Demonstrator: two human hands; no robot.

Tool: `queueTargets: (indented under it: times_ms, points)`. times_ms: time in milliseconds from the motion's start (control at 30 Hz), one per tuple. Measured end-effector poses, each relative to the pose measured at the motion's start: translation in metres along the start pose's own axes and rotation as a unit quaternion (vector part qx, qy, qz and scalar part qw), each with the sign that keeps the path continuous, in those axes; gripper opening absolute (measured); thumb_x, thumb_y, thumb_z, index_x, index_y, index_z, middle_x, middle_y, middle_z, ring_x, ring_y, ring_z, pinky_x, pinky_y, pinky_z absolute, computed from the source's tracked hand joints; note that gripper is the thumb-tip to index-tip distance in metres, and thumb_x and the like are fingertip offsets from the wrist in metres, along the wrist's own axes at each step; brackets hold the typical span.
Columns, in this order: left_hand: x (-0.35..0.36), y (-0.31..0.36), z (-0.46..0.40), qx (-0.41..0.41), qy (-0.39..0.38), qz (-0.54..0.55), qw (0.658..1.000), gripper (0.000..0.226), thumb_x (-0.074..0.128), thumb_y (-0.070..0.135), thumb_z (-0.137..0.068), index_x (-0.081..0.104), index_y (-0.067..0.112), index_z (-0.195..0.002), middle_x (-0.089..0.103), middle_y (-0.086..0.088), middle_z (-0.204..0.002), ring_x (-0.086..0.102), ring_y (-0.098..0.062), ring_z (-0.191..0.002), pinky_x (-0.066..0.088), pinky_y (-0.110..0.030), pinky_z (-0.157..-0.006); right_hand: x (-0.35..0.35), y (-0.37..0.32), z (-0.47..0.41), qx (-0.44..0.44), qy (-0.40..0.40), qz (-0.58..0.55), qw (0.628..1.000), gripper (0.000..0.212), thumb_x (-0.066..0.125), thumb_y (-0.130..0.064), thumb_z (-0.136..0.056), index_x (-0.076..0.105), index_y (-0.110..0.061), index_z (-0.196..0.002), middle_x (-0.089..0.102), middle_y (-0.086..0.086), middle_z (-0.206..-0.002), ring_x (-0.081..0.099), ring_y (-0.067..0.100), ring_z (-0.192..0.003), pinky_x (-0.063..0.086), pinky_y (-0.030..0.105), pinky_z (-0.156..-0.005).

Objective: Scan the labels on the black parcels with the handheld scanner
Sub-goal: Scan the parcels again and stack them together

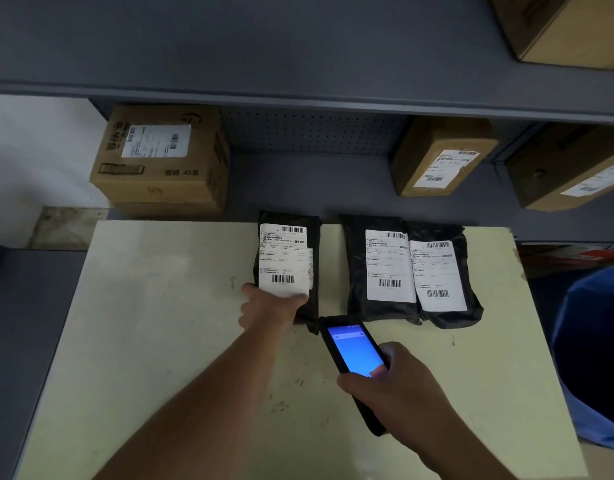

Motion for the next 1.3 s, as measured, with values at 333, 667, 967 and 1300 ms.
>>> queueTargets:
  times_ms: [333, 667, 967, 1300]
  points:
    - [0.006, -0.026, -0.003, -0.022, -0.121, 0.124, 0.985, 0.065, 0.092, 0.026, -0.057, 0.070, 0.011, -0.117, 0.077, -0.008, -0.110, 0.074, -0.026, -0.097, 0.062, -0.045, -0.092, -0.003, 0.009, 0.008, 0.000, -0.008, -0.018, 1.000, 0.036, 0.081, -0.032, -0.078, 0.058, -0.020, -0.104, 0.058, -0.008, -0.060, 0.049, 0.006, -0.037, 0.045, 0.022, -0.048]
    - [0.004, -0.034, 0.006, 0.008, -0.218, 0.160, 0.963, 0.024, 0.080, 0.004, -0.084, 0.075, 0.006, -0.107, 0.081, -0.014, -0.108, 0.077, -0.030, -0.104, 0.061, -0.040, -0.097, -0.008, 0.014, 0.014, 0.001, 0.010, 0.000, 1.000, 0.038, 0.081, -0.036, -0.072, 0.061, -0.019, -0.100, 0.063, -0.004, -0.070, 0.051, 0.008, -0.043, 0.046, 0.025, -0.049]
    - [-0.008, -0.039, 0.019, 0.074, -0.245, 0.229, 0.939, 0.039, 0.076, -0.005, -0.086, 0.070, 0.013, -0.120, 0.082, -0.002, -0.109, 0.078, -0.017, -0.098, 0.060, -0.025, -0.080, -0.008, 0.007, 0.023, -0.016, 0.001, 0.017, 1.000, 0.044, 0.082, -0.039, -0.070, 0.064, -0.016, -0.102, 0.070, 0.007, -0.076, 0.055, 0.014, -0.052, 0.046, 0.029, -0.055]
    - [-0.023, -0.048, 0.020, 0.121, -0.223, 0.248, 0.935, 0.063, 0.082, -0.004, -0.079, 0.056, 0.018, -0.132, 0.076, -0.001, -0.122, 0.074, -0.024, -0.112, 0.056, -0.039, -0.095, 0.008, -0.014, 0.033, -0.040, -0.001, 0.060, 0.997, 0.043, 0.080, -0.045, -0.069, 0.061, -0.017, -0.095, 0.063, -0.006, -0.071, 0.051, 0.009, -0.046, 0.042, 0.024, -0.051]
Point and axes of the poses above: each hand's wrist, its own z-axis away from the middle knuckle, its own x-axis out of the palm, y = z × x, the point moved 8 cm from there along -z, towards the middle knuckle
